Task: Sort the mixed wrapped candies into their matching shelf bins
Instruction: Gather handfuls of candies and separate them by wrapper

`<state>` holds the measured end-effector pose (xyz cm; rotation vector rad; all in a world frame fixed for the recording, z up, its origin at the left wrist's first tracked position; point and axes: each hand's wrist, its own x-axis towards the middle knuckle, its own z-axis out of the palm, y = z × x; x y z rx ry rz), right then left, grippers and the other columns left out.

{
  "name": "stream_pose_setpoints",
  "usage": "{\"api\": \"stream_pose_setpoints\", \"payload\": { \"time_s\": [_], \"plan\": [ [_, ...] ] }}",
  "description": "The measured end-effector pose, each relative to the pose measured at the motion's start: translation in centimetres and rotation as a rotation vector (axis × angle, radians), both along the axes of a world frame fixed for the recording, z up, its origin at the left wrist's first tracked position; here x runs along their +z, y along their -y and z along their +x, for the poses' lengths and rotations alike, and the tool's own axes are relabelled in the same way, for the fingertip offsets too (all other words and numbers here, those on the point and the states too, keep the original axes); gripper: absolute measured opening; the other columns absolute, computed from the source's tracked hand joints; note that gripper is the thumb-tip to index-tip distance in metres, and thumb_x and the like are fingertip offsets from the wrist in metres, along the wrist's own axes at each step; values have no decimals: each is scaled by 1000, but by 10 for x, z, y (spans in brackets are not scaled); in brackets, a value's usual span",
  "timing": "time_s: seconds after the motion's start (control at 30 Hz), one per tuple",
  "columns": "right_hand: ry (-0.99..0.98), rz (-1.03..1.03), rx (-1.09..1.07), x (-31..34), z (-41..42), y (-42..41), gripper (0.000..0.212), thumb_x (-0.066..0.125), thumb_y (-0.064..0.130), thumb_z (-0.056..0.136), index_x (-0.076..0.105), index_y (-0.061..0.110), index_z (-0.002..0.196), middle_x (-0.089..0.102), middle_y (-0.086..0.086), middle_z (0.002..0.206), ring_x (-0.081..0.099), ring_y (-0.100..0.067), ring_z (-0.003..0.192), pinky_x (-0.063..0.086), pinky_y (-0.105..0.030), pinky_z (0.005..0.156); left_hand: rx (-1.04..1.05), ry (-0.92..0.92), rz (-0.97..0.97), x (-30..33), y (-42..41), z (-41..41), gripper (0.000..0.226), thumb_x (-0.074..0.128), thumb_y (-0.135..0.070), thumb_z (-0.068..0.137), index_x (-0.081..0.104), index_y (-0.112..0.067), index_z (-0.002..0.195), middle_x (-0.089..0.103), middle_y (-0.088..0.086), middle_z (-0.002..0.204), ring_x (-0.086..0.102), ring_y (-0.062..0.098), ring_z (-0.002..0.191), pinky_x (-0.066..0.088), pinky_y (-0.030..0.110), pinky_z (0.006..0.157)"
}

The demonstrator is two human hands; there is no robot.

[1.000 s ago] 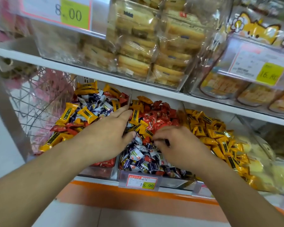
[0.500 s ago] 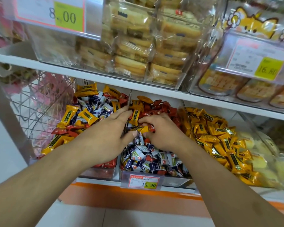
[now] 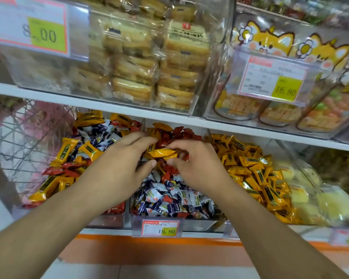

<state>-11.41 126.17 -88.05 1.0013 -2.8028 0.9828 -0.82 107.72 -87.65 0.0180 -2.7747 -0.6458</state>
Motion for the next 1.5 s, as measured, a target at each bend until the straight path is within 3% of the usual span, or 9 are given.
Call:
{"api": "stream_pose_setpoints", "payload": {
  "time_s": [0.13,0.23,0.5,0.63,0.8,0.93,1.07,1.27,1.5],
  "plan": [
    [67,-26,17,12,17,-16,29,79,30,92,74,38,120,66,18,84,62,-1,79,50,-16,73,-23,-49,74,8,-17,-1,39,66,-42,95,61,-44,134,61,-29,109,56,-8,93,40,5,78],
    [87,-87,-29,17,20,-32,37,80,31,91,69,38,126,68,18,95,63,2,89,53,-15,79,28,-74,145,11,-31,-2,28,68,-42,93,69,-43,121,53,-38,84,52,-14,77,37,3,65],
    [-248,-72,-255,31,3,-104,13,73,32,97,77,31,110,66,20,79,52,-2,57,48,-19,55,58,-68,244,10,-53,-1,25,72,-45,89,68,-49,114,49,-39,89,50,-12,85,48,22,80],
    [-286,127,-381,24,-20,-127,30,75,29,94,74,28,124,74,2,117,68,-22,106,59,-41,88,50,-41,270,9,-61,-1,27,71,-47,89,67,-50,115,51,-36,92,56,-4,93,50,24,84],
    [-204,128,-195,32,-4,-118,41,68,20,97,64,30,137,62,11,136,48,-12,134,36,-22,106,34,28,341,5,-65,-5,30,72,-33,93,65,-46,119,62,-33,103,63,-1,98,56,29,91],
    [-30,30,22,34,16,-97,39,72,32,96,64,38,134,63,24,126,53,7,113,42,-16,100,-4,73,464,0,-68,-10,41,78,-24,89,63,-42,121,69,-29,101,64,-3,102,54,30,97],
    [30,16,78,27,26,-87,17,75,34,95,72,37,111,67,17,85,62,-9,81,51,-29,72,-52,74,544,2,-73,-8,43,81,-20,86,62,-40,119,71,-23,103,67,-2,101,56,28,94],
    [-99,-96,-255,31,13,-104,18,74,37,95,74,33,113,70,20,91,66,-4,77,46,-10,61,35,-25,212,9,-61,0,45,69,-34,95,53,-39,136,55,-25,131,51,-6,108,40,17,96],
    [-258,198,-597,22,-15,-125,37,70,42,91,73,17,118,75,-8,113,65,-36,108,54,-47,96,179,96,-47,8,-6,0,67,60,-43,97,37,-18,154,43,3,154,45,24,139,38,35,114]
  ]
}}
